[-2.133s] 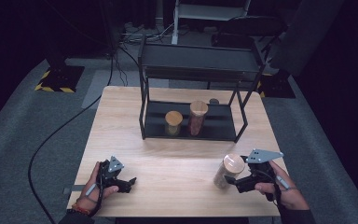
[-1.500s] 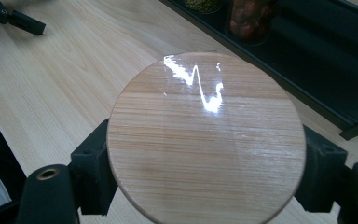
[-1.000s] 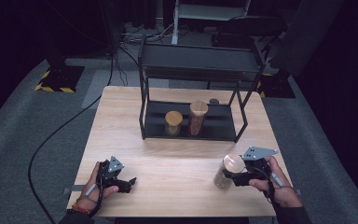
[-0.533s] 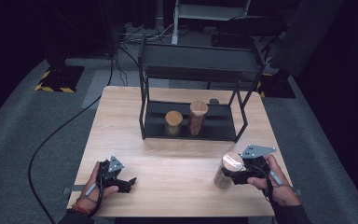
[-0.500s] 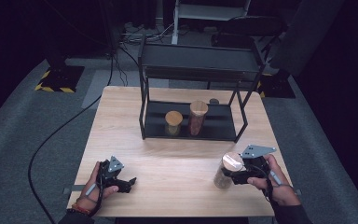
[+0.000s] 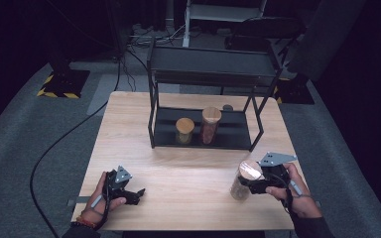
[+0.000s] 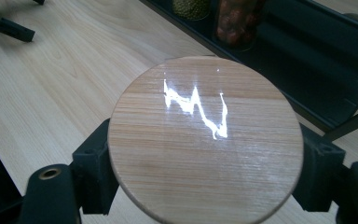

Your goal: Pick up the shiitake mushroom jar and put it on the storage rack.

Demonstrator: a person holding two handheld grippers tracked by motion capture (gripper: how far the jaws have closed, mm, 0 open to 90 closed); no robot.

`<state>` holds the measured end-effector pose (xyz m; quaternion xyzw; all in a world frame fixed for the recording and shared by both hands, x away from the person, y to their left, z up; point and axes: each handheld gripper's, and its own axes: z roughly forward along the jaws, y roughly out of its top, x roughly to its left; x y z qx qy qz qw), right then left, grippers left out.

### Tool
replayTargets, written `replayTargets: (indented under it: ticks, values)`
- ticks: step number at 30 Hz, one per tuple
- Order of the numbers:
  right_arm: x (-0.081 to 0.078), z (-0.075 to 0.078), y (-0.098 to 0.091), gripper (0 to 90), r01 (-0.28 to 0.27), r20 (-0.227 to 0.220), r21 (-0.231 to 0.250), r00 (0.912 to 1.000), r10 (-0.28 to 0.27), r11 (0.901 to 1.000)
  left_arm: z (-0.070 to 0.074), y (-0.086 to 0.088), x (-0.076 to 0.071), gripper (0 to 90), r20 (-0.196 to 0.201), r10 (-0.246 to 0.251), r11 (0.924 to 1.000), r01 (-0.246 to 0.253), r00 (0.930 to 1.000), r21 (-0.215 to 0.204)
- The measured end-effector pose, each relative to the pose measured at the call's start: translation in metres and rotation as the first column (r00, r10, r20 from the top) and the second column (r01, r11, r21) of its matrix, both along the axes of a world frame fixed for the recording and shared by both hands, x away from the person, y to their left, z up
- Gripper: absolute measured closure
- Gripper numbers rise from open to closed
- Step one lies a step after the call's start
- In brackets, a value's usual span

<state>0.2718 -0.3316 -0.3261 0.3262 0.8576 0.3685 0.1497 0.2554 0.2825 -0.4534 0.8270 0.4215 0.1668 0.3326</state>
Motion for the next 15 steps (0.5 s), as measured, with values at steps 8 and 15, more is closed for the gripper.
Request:
replayTargets:
  ticks: [8,15]
  values:
    - [0.004,0.007,-0.001,24.1,0.003,0.006,-0.002,1.0,-0.003,1.0,0.0,0.0,0.0,0.3,0.0,-0.001,1.0,0.001,1.0,0.0]
    - [0.008,0.017,0.0,24.1,0.013,0.02,-0.007,0.9997,-0.013,0.9999,0.0,0.0,0.0,0.3,0.0,-0.001,1.0,0.001,1.0,0.0]
